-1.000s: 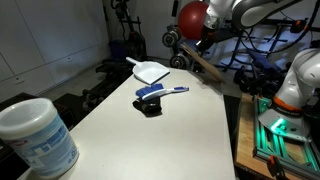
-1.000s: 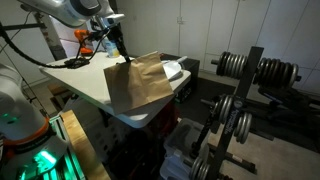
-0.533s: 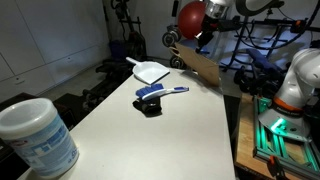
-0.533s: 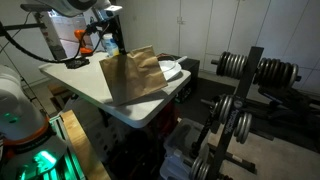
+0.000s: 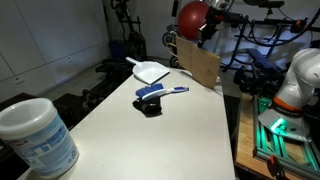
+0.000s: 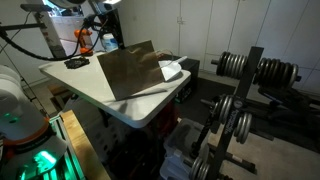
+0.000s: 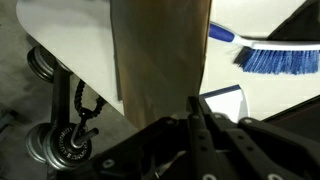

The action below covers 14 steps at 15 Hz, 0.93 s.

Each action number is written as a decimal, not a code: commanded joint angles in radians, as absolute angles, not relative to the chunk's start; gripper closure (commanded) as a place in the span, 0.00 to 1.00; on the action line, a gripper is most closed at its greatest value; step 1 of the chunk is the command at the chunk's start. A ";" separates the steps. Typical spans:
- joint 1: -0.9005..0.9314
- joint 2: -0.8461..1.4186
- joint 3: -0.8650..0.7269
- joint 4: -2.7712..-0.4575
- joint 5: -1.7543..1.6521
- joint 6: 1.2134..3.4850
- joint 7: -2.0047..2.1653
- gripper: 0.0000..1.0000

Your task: Hang the paper bag on the black object

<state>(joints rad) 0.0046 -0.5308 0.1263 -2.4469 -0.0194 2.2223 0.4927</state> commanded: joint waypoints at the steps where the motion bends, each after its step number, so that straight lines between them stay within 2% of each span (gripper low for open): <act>1: -0.002 -0.600 0.096 -2.459 0.037 2.160 0.439 1.00; 9: -0.024 -0.610 0.007 -2.487 0.135 2.162 0.347 1.00; 14: -0.097 -0.607 0.019 -2.469 0.056 2.178 0.352 1.00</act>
<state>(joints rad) -0.0514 -0.5983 0.0048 -2.4692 0.0924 2.1624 0.3606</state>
